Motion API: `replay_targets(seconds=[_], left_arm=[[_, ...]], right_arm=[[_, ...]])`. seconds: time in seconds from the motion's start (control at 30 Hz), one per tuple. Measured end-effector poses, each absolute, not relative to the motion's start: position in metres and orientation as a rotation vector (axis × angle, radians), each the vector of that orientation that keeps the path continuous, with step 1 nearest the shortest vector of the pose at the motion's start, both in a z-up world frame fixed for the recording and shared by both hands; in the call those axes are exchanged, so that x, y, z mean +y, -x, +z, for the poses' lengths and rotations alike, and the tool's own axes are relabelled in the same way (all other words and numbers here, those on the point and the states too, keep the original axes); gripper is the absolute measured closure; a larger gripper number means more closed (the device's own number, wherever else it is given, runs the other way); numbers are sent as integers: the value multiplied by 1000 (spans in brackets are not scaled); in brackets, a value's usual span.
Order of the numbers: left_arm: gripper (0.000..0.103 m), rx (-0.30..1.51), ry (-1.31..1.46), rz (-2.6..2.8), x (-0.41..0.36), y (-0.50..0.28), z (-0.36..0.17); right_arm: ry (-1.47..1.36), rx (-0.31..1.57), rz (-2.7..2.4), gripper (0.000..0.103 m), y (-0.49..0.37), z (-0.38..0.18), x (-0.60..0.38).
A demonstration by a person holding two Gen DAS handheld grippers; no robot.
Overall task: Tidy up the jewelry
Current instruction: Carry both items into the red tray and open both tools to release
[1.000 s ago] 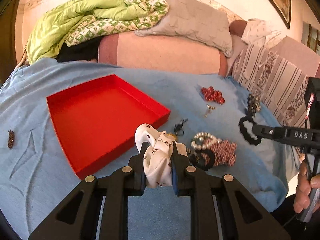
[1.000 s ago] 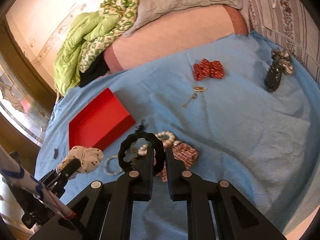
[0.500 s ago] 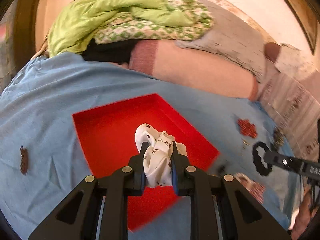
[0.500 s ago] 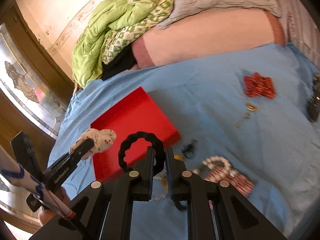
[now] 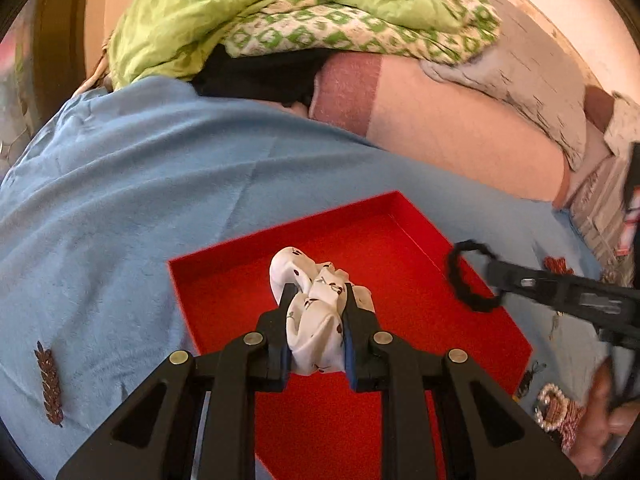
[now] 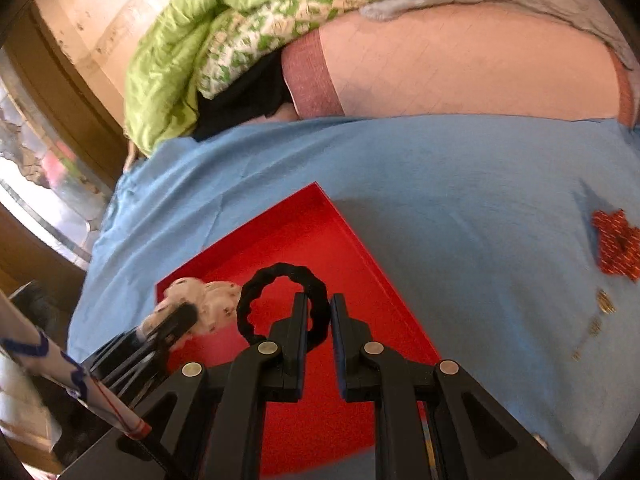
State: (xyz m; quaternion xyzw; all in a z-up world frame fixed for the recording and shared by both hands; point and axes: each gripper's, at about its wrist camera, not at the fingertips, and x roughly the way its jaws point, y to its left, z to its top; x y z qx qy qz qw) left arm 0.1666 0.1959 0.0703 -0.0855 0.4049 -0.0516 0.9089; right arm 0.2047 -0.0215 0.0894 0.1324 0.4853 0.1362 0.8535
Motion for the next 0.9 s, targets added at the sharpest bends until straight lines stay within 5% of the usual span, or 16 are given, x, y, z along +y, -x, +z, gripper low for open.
replay_targets(seconds=[0.43,0.6,0.77,0.9], left_arm=[[82,879,222,-52,214,-179,54],[68,871,205,-43,210,-178,55],[62,853,218,-34,212,-176,60],[61,844,203,-30,210,-174,64]], right_arm=[[-234,1093,222,90,-266,43,16],[-222,1098,215,90,-274,40,17],[-237,1090,214,66,-274,44,15],[-247,1081,217,66,-269,49,10]])
